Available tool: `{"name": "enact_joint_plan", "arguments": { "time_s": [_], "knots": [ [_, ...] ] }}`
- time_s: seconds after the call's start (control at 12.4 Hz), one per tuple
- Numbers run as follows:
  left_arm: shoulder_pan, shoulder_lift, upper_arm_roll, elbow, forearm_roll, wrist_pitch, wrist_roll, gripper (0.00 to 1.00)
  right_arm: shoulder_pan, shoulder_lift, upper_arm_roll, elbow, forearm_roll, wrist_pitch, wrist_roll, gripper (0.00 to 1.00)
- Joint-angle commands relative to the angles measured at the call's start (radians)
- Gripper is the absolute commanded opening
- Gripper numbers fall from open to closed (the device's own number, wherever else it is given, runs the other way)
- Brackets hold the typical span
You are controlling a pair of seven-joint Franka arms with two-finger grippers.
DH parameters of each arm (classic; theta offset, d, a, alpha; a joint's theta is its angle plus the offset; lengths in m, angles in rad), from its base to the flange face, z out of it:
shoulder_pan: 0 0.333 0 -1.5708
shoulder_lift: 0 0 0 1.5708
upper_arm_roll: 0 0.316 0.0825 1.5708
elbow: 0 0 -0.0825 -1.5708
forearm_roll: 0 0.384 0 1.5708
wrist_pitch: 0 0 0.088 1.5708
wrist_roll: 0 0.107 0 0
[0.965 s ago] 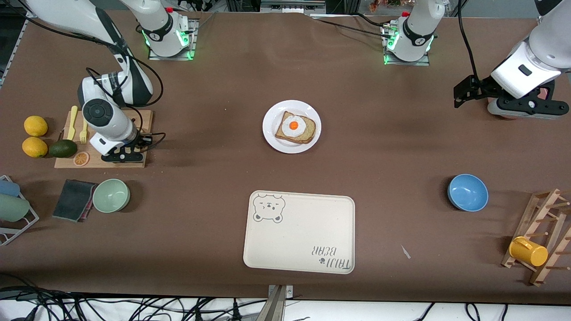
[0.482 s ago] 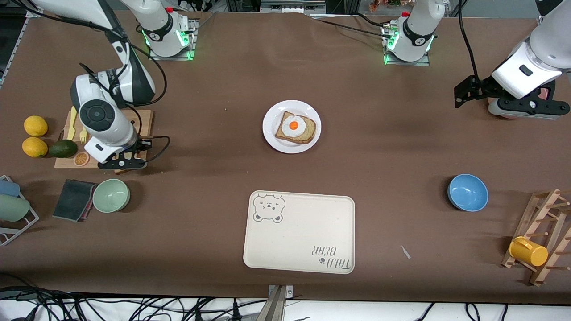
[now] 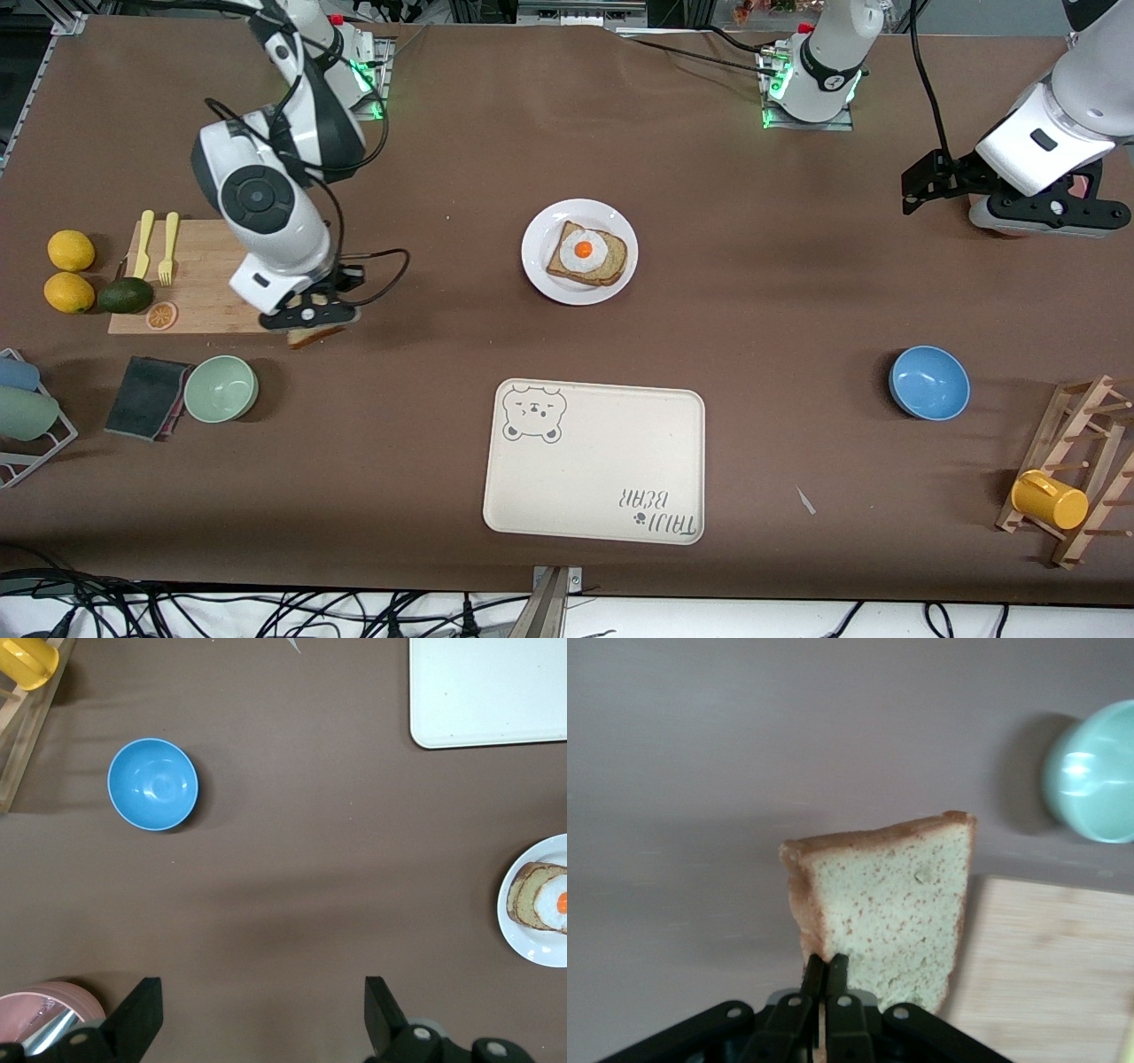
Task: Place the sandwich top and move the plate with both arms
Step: 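Lift the bread slice and carry it over the egg plate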
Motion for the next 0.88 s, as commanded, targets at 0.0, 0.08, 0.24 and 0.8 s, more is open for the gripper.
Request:
{"name": "enact_joint_plan", "arguments": {
  "time_s": [0.0,0.08,0.24,0.8],
  "knots": [
    [0.000,0.006,-0.003,0.019,0.038,-0.014,0.000,1.00,0.118,0.012,-0.001,0.081,0.073,-0.046,0.110,0.00],
    [-0.002,0.006,-0.003,0.019,0.039,-0.014,-0.002,1.00,0.158,0.018,-0.001,0.101,0.074,-0.060,0.169,0.00],
    [0.000,0.006,-0.003,0.019,0.039,-0.014,-0.002,1.00,0.239,0.050,-0.001,0.153,0.111,-0.066,0.296,0.00],
    [-0.003,0.006,-0.003,0.019,0.038,-0.014,-0.006,1.00,0.483,0.242,-0.003,0.311,0.166,0.001,0.745,0.00]
  ]
}}
